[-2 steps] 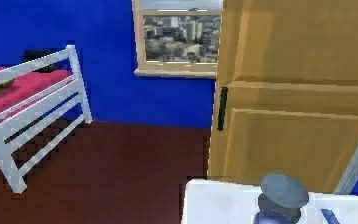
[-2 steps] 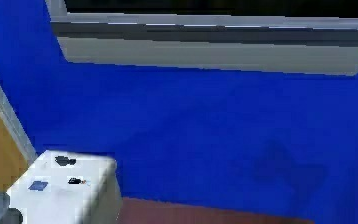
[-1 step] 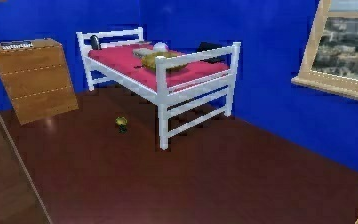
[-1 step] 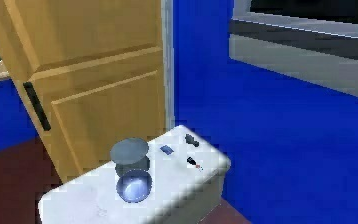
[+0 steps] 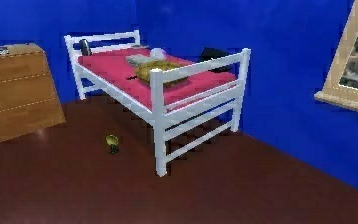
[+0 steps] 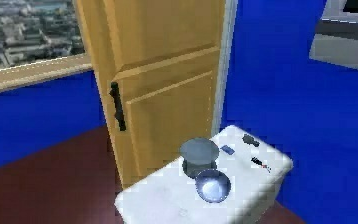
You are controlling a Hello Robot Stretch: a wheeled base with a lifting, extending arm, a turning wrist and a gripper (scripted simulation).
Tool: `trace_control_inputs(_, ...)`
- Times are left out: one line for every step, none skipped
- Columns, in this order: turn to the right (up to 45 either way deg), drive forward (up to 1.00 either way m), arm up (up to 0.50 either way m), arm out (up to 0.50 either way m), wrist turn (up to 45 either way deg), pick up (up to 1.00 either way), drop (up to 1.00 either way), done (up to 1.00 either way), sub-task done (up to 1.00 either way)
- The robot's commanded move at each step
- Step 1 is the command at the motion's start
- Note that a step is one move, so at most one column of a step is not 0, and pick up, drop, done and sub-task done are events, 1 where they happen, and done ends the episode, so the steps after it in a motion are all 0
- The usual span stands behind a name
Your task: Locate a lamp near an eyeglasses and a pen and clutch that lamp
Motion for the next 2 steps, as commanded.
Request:
trace_control_inputs(-39.0, 0.0, 0.0, 0.0, 0.0, 0.0, 0.0, 0.0, 0.0)
trace_control_inputs(0.0, 0.25, 0.0, 0.0, 0.0, 0.0, 0.0, 0.0, 0.0)
